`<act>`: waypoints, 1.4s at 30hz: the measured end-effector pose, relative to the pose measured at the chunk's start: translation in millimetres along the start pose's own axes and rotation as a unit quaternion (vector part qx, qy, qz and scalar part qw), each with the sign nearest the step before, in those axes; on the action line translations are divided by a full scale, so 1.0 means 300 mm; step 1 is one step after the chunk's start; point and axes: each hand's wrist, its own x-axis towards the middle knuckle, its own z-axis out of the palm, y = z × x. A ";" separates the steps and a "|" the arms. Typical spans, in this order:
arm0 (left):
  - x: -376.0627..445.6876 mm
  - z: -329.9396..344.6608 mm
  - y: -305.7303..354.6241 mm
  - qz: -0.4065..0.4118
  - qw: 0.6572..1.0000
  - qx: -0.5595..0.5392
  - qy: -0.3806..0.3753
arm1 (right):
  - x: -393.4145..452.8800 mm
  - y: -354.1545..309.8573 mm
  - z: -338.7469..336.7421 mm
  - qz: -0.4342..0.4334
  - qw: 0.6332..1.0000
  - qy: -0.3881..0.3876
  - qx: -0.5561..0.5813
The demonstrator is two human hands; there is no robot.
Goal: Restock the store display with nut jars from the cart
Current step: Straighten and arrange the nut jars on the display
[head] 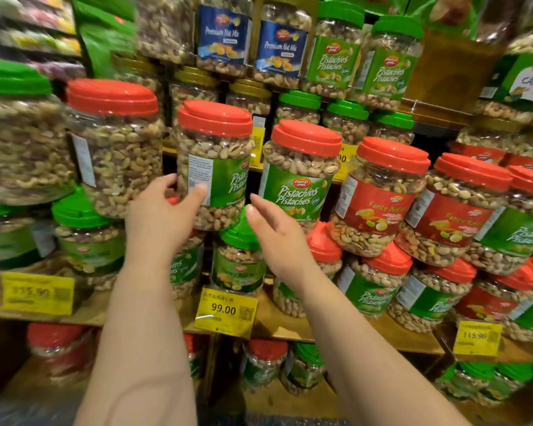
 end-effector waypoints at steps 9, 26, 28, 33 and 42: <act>0.000 0.119 -0.050 0.038 0.998 -0.037 -0.024 | 0.204 -0.125 0.089 0.036 0.998 0.038 0.033; 0.083 0.061 -0.102 0.065 0.994 -0.048 -0.075 | 0.155 -0.111 0.145 0.053 0.996 0.062 0.042; 0.083 0.039 -0.100 0.067 0.997 -0.032 -0.003 | 0.169 -0.116 0.139 0.067 0.994 0.066 0.056; 0.064 0.002 -0.073 0.063 0.996 -0.065 0.019 | 0.189 -0.114 0.158 0.082 0.989 0.080 0.093; 0.057 0.040 -0.076 -0.003 0.983 -0.166 -0.080 | 0.102 -0.051 0.186 0.049 0.991 0.068 0.102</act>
